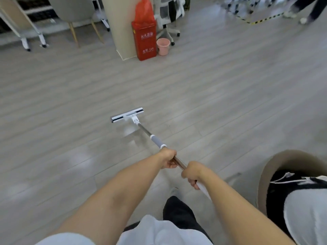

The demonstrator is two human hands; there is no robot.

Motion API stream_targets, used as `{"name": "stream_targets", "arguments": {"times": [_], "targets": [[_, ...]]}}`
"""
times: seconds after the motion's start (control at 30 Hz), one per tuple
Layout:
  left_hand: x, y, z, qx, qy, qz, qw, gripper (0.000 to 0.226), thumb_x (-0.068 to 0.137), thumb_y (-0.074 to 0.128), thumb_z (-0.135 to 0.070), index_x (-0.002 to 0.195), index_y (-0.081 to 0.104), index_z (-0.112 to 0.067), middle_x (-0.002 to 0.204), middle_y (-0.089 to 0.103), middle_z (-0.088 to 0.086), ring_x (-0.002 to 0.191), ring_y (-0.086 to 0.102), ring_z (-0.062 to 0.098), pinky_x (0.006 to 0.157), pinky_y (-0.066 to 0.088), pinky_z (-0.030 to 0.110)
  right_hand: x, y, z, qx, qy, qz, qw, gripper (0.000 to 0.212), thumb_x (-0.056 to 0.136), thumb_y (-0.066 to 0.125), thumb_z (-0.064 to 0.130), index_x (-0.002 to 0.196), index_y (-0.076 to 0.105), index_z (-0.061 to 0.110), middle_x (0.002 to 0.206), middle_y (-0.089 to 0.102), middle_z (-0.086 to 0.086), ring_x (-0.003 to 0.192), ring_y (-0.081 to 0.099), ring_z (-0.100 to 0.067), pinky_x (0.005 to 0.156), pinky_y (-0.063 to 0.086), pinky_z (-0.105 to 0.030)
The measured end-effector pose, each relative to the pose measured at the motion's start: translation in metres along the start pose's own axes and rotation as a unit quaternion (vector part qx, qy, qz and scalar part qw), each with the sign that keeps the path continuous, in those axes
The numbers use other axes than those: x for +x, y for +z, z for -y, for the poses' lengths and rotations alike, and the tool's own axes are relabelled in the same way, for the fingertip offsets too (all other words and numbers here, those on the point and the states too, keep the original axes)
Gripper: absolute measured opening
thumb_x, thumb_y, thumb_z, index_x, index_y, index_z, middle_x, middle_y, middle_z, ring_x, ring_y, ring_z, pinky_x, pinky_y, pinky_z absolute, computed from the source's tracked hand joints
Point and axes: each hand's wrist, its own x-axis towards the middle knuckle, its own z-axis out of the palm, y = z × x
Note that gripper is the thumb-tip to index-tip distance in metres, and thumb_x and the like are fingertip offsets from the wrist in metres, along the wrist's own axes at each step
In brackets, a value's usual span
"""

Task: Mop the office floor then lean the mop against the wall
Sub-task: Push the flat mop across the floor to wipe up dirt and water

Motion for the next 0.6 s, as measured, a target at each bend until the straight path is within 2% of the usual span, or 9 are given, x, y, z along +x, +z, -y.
{"name": "stream_targets", "arguments": {"times": [0.13,0.27,0.33,0.4,0.6], "targets": [[0.026,-0.018,-0.082,-0.006,0.021,-0.013,1.0,0.021,0.093,0.045,-0.006,0.102,0.03,-0.017,0.072,0.053,0.012,0.045,0.057,0.018,0.048,0.054,0.03,0.025,-0.075,0.045,-0.015,-0.026,-0.007,1.0,0.026,0.094,0.05,0.016,0.087,0.062,-0.006,0.073,0.062,-0.02,0.047,0.052,-0.022,0.059,0.045,-0.032],[0.06,-0.051,-0.155,-0.014,0.025,-0.021,0.999,0.02,0.093,0.044,-0.006,0.103,0.03,-0.017,0.071,0.052,0.011,0.051,0.055,0.019,0.044,0.052,0.028,0.054,-0.134,0.102,0.008,-0.03,-0.021,0.999,0.023,0.094,0.054,0.009,0.075,0.052,-0.003,0.047,0.054,-0.013,0.031,0.049,-0.023,0.044,0.042,-0.025],[0.081,-0.072,-0.19,-0.013,0.024,-0.028,0.999,0.02,0.094,0.043,-0.006,0.105,0.031,-0.017,0.071,0.052,0.01,0.053,0.055,0.018,0.044,0.053,0.027,0.071,-0.162,0.134,0.022,-0.031,-0.017,0.999,0.024,0.095,0.053,0.008,0.074,0.051,-0.004,0.04,0.051,-0.01,0.027,0.047,-0.022,0.04,0.041,-0.023],[0.108,-0.097,-0.224,-0.014,0.017,-0.031,0.999,0.022,0.093,0.044,-0.006,0.109,0.032,-0.016,0.072,0.053,0.01,0.054,0.056,0.018,0.044,0.054,0.027,0.093,-0.189,0.17,0.024,-0.028,-0.011,0.999,0.023,0.095,0.053,0.007,0.075,0.05,-0.004,0.044,0.051,-0.011,0.027,0.046,-0.022,0.039,0.04,-0.021],[0.207,-0.196,-0.329,-0.009,0.004,-0.035,0.999,0.024,0.093,0.045,-0.009,0.113,0.033,-0.014,0.072,0.055,0.011,0.053,0.059,0.019,0.042,0.052,0.028,0.187,-0.262,0.302,0.056,-0.007,-0.012,0.998,0.011,0.093,0.057,0.004,0.091,0.053,-0.006,0.044,0.046,-0.009,0.041,0.043,-0.022,0.042,0.037,-0.025]]}}
